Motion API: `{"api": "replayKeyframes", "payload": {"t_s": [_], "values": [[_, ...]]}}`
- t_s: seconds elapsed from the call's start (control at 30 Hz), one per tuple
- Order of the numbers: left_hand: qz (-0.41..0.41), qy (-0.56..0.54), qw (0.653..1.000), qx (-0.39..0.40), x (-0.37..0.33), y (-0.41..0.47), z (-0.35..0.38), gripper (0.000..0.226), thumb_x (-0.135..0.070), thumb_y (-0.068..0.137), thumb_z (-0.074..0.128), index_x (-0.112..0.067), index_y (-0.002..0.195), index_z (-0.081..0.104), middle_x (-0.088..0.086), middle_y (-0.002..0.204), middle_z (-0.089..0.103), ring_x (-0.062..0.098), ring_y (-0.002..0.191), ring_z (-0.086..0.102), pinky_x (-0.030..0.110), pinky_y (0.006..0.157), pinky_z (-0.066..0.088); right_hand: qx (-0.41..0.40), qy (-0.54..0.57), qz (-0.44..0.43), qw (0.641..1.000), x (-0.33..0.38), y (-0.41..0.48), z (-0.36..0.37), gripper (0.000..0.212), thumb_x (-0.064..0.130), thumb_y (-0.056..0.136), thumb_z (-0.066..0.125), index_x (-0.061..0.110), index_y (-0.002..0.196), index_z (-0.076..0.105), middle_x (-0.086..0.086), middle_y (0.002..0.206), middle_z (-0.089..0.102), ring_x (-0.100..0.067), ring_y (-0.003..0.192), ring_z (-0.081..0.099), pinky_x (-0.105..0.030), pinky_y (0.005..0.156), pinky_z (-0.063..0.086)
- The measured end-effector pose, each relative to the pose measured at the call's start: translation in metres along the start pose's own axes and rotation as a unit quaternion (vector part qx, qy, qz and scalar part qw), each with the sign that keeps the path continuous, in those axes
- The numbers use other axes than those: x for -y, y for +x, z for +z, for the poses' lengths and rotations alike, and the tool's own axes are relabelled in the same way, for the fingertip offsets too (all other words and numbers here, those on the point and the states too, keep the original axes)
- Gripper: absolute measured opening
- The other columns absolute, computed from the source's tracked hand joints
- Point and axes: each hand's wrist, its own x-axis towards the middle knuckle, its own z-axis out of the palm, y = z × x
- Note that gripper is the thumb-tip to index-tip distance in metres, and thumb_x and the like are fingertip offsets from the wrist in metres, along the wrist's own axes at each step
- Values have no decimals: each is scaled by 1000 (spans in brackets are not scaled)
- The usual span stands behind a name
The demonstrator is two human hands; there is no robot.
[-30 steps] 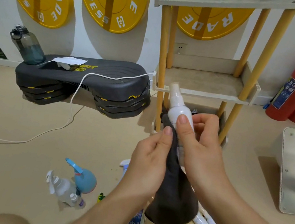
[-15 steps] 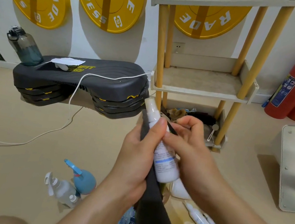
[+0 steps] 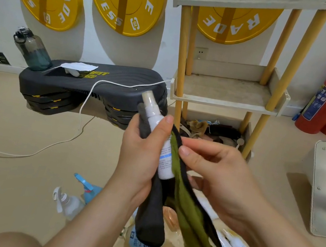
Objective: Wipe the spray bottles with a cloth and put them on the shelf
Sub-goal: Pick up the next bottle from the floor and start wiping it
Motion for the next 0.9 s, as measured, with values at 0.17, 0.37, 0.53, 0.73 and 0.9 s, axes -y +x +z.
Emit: {"api": "replayKeyframes", "payload": {"t_s": [0.17,0.37,0.53,0.73,0.9], "values": [[-14,-28,999,44,-2,-5,4,28,0,82,71,-4,106,56,9,82,62,20,76,63,34,68,58,-52,-143,-25,988,-14,4,0,51,32,67,83,13,105,55,-6,80,46,-10,53,50,-25,45,46],[31,48,996,61,-10,1,6,36,-19,78,77,1,103,62,12,86,70,23,80,68,37,76,60,59,-131,-3,990,-22,8,-2,55,50,72,69,42,122,48,3,108,74,-11,101,71,-37,90,59],[73,165,983,30,-13,8,-2,32,-29,80,78,-4,99,69,12,93,75,17,82,71,30,75,58,88,-76,32,993,-20,7,0,39,34,82,63,19,119,62,-9,111,74,-23,103,71,-35,89,59],[0,99,993,64,-22,16,-9,50,-42,69,70,-15,111,65,1,93,70,13,92,67,29,82,55,2,-188,-3,982,-5,11,-10,52,64,78,56,24,106,72,2,98,74,-17,97,71,-52,99,51],[29,94,993,58,-31,26,-22,25,-39,77,66,-15,83,72,8,85,65,22,85,58,37,78,48,11,-140,34,989,-1,11,-18,49,64,80,54,27,104,75,3,102,76,-14,102,70,-43,103,49]]}}
